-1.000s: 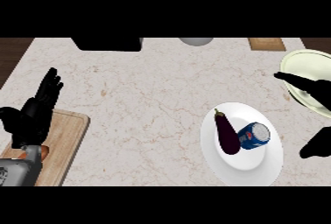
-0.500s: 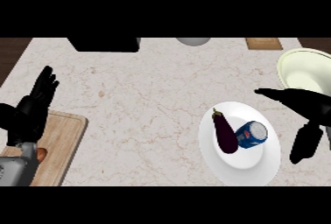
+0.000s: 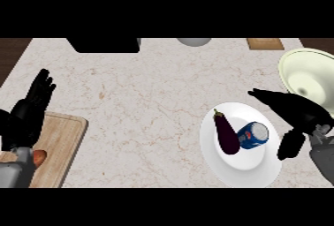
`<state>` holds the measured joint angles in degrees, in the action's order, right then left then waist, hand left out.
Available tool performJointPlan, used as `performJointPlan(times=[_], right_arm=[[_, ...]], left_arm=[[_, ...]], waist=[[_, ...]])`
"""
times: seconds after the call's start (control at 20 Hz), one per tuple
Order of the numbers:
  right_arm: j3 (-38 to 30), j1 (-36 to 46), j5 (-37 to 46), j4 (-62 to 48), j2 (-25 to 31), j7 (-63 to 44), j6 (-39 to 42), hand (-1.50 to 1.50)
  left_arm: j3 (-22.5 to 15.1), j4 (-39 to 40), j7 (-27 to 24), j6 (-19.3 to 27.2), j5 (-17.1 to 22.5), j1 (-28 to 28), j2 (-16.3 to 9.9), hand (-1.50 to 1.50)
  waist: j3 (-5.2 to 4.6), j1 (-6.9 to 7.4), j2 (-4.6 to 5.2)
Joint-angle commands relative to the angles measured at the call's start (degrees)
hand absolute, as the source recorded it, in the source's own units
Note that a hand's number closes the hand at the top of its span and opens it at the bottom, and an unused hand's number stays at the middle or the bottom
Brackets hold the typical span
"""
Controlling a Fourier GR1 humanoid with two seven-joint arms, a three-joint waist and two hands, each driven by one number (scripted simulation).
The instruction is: Pick the can from the plate and place it in the bowl
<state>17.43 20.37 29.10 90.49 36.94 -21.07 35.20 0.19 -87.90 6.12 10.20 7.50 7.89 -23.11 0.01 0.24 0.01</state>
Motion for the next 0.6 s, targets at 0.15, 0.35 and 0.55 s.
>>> performJointPlan(times=[0.15,0.35,0.55], right_arm=[[-1.7,-3.2,5.0,-0.1,-4.2,2.0,1.7,-1.5],[0.8,-4.2,10.8,-6.8,-7.4,5.2,-2.4,-1.5],[-1.5,-4.5,12.8,-5.7,-10.4,4.5,-0.2,-1.5]], left_arm=[[0.2,-3.5,0.4,0.5,-3.8,-1.8,3.4,0.0],[3.3,2.1,-2.6,-2.9,-2.6,-0.1,2.4,0.0],[4.2,4.5,-1.9,-4.5,-3.6,2.2,4.1,0.0]], waist=[[-0.01,-0.18,-0.05],[-0.01,-0.04,0.02],[-0.02,-0.2,0.02]])
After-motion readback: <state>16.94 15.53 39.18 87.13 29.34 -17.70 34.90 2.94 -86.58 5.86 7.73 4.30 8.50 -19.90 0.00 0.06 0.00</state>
